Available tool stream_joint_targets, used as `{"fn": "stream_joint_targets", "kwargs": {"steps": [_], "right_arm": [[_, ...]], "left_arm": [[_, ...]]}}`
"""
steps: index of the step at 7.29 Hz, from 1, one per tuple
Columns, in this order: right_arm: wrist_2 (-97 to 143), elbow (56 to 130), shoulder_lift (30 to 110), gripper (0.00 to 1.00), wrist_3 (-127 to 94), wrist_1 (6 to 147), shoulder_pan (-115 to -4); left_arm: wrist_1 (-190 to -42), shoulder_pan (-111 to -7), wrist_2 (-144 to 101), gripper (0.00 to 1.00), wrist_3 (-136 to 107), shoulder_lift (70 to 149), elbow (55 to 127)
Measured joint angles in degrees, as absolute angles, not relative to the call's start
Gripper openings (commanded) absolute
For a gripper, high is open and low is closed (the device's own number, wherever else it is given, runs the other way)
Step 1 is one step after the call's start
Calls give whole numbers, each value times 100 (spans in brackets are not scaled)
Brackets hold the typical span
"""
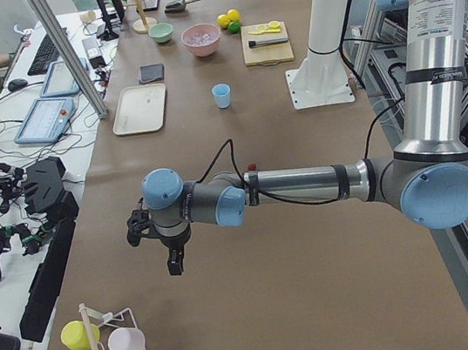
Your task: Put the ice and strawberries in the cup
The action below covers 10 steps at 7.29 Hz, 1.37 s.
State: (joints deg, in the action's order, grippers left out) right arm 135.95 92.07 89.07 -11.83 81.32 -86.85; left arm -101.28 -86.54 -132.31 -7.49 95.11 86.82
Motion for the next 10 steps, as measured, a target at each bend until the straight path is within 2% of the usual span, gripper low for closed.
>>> {"fn": "stream_joint_targets", "kwargs": {"steps": [10], "right_arm": [[13264, 9236, 9004, 98, -1103, 8135, -8568]], "left_arm": [[-10135, -8655, -13202, 98, -756, 9619, 8705]]}}
